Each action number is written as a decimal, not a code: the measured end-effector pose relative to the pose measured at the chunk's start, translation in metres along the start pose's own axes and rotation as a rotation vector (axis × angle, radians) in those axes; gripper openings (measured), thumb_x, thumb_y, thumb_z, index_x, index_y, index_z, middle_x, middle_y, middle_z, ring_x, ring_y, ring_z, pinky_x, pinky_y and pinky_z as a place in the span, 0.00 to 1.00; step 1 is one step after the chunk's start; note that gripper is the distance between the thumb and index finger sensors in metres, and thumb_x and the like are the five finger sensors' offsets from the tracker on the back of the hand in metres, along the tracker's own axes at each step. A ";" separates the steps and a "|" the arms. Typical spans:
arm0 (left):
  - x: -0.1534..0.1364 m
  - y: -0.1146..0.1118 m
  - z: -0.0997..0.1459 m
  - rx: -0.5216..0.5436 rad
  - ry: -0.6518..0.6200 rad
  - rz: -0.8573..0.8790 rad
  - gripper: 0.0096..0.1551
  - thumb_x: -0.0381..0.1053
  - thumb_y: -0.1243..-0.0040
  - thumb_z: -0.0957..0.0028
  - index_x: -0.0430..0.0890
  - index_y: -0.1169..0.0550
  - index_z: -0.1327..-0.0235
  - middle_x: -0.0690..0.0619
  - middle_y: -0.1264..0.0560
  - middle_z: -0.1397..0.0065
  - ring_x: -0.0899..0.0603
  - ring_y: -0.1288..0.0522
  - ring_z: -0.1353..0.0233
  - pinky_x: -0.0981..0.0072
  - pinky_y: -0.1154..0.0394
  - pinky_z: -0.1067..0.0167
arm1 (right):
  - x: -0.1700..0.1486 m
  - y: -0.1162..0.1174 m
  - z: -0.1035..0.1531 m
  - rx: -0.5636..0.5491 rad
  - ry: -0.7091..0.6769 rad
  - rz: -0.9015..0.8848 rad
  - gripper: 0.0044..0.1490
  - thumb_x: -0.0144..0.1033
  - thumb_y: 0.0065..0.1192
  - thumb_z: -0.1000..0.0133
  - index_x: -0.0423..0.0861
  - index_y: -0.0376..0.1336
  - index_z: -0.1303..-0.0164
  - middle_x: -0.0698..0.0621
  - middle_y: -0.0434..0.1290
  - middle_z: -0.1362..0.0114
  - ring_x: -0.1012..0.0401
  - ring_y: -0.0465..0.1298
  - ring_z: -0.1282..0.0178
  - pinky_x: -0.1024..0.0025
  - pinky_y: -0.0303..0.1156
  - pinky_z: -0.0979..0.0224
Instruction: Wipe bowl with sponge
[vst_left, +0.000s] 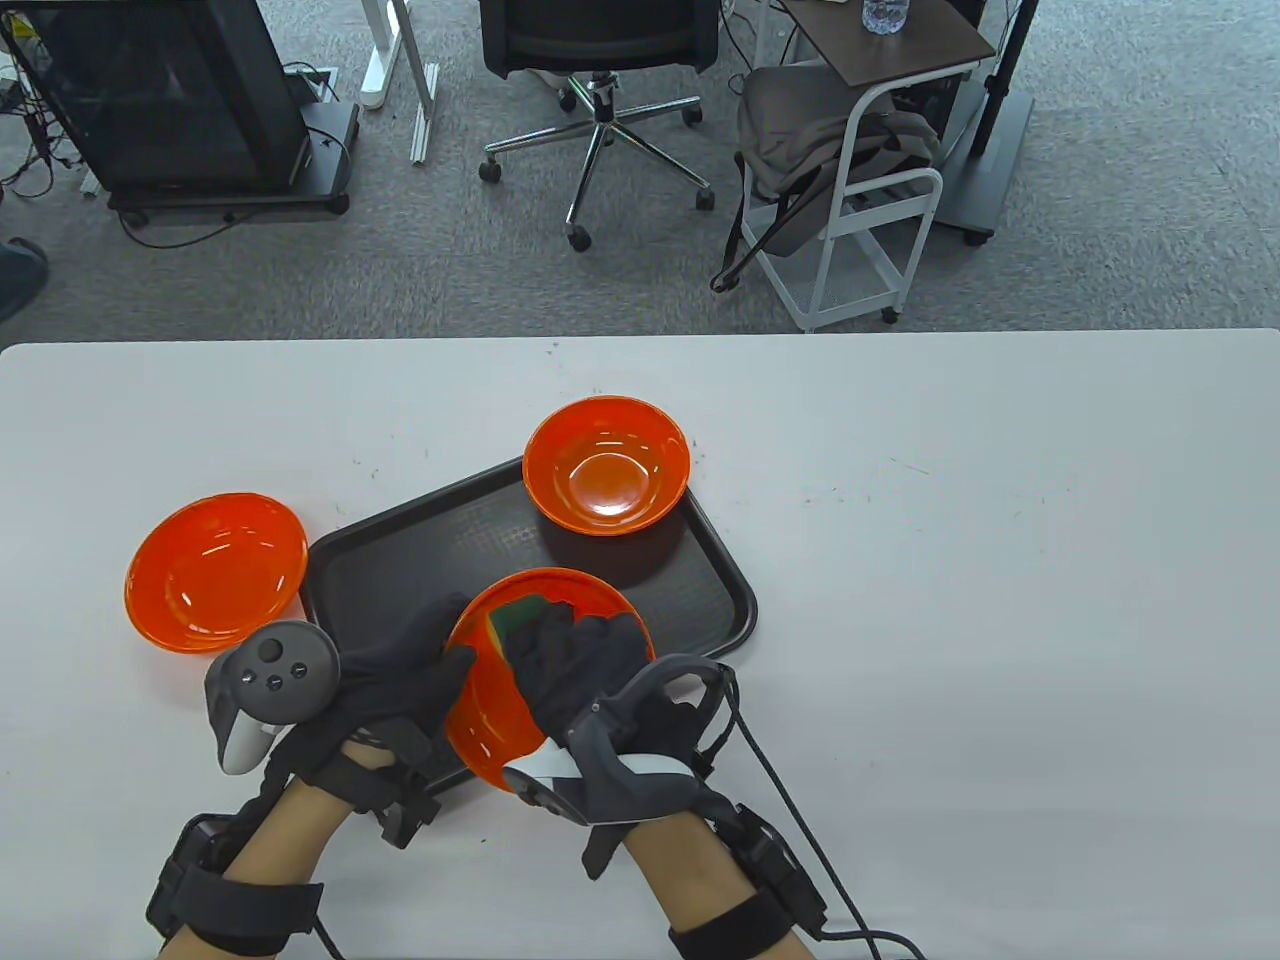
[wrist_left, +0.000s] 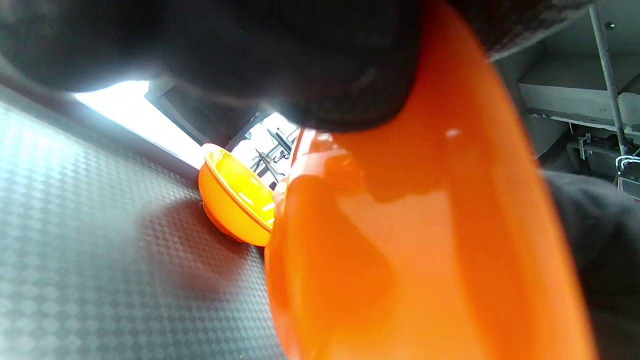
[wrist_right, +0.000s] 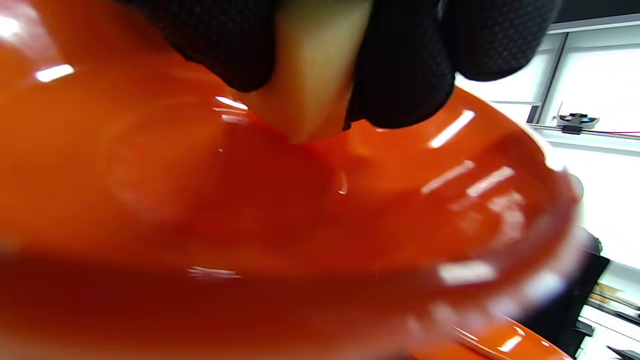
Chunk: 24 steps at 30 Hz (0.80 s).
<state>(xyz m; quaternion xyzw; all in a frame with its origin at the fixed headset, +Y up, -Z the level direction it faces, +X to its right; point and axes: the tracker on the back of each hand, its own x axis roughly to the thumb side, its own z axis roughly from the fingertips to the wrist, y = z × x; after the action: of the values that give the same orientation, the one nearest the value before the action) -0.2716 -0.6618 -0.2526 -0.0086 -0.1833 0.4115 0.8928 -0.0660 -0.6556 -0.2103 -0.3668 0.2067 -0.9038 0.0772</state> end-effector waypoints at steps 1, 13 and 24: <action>0.000 0.000 0.000 0.007 -0.004 -0.005 0.32 0.55 0.37 0.45 0.42 0.28 0.31 0.46 0.17 0.68 0.51 0.17 0.78 0.58 0.17 0.72 | 0.001 0.000 0.000 -0.009 -0.016 -0.025 0.31 0.40 0.63 0.41 0.44 0.57 0.30 0.39 0.73 0.29 0.47 0.76 0.43 0.43 0.69 0.40; -0.008 0.018 0.002 0.133 0.006 -0.044 0.32 0.55 0.37 0.45 0.43 0.27 0.31 0.46 0.17 0.67 0.49 0.17 0.77 0.56 0.17 0.70 | 0.016 0.002 -0.006 0.114 -0.145 -0.319 0.31 0.39 0.63 0.41 0.44 0.58 0.30 0.38 0.73 0.29 0.47 0.76 0.43 0.43 0.69 0.39; -0.005 0.032 0.005 0.171 0.001 -0.093 0.31 0.56 0.36 0.45 0.43 0.26 0.32 0.46 0.17 0.69 0.51 0.17 0.79 0.58 0.17 0.73 | 0.017 0.001 -0.008 0.357 0.027 -0.025 0.30 0.37 0.64 0.42 0.42 0.59 0.32 0.36 0.72 0.29 0.44 0.74 0.40 0.40 0.67 0.38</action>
<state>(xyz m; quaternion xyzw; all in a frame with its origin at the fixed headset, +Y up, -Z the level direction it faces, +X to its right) -0.2998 -0.6451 -0.2550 0.0758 -0.1473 0.3836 0.9085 -0.0841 -0.6590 -0.2055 -0.3374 0.0393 -0.9319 0.1271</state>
